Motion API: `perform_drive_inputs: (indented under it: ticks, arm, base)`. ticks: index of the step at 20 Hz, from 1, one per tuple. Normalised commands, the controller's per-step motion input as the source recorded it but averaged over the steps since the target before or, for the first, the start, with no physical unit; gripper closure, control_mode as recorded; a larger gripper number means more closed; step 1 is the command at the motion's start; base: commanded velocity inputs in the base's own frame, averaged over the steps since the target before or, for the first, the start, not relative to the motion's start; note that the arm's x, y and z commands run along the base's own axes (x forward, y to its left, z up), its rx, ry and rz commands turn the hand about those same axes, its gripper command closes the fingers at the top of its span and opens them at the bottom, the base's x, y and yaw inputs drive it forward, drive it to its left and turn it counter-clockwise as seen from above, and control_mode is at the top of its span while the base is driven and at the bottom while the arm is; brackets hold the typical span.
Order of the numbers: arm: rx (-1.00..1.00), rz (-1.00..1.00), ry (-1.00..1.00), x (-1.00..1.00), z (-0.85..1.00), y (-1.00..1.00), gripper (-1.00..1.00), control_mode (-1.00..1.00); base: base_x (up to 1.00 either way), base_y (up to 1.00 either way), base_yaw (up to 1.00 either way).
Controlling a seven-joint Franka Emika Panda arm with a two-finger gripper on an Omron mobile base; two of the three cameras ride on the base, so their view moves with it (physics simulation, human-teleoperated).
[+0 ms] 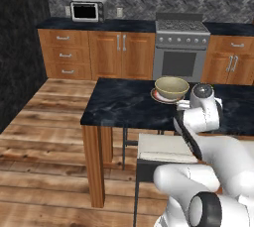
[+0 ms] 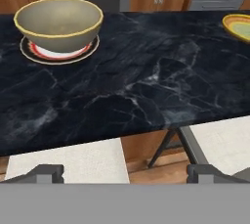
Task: Move the bowls from the cabinet to the plates on the dining table.
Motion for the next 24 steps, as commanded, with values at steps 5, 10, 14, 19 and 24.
perform_drive_inputs:
  ticks: [5,10,14,19,24]
  arm:
    - [0.0,0.03,-0.06,-0.42,0.0,0.0,-1.0,-1.0]
    - [0.0,0.01,-0.03,-0.2,0.0,0.0,-1.0,1.0]
    - [0.0,0.0,0.0,0.0,0.0,0.0,-1.0,1.0]
    - [0.0,0.0,0.0,0.0,0.0,0.0,-1.0,1.0]
    - [0.0,0.0,0.0,0.0,0.0,0.0,-1.0,1.0]
  base:
    - [0.0,0.0,0.0]
    - [-0.06,0.0,0.0]
    - [-0.36,0.0,0.0]
    - [-0.57,0.07,0.04]
    - [-0.54,0.08,0.01]
